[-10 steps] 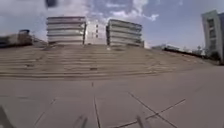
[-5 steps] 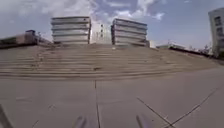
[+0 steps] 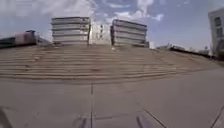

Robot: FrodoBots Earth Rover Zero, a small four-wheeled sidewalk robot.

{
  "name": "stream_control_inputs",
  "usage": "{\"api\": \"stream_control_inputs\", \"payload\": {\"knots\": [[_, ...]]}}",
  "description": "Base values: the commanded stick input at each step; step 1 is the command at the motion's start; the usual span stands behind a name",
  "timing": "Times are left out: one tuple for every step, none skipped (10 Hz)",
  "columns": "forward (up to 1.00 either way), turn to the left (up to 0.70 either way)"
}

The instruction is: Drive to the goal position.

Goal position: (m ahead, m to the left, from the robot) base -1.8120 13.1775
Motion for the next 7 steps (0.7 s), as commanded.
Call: {"api": "stream_control_inputs", "payload": {"knots": [[0.70, 0.00], [0.70, 0.00], [0.70, 0.00], [0.70, 0.00], [0.70, 0.00], [0.70, 0.00], [0.70, 0.00]]}}
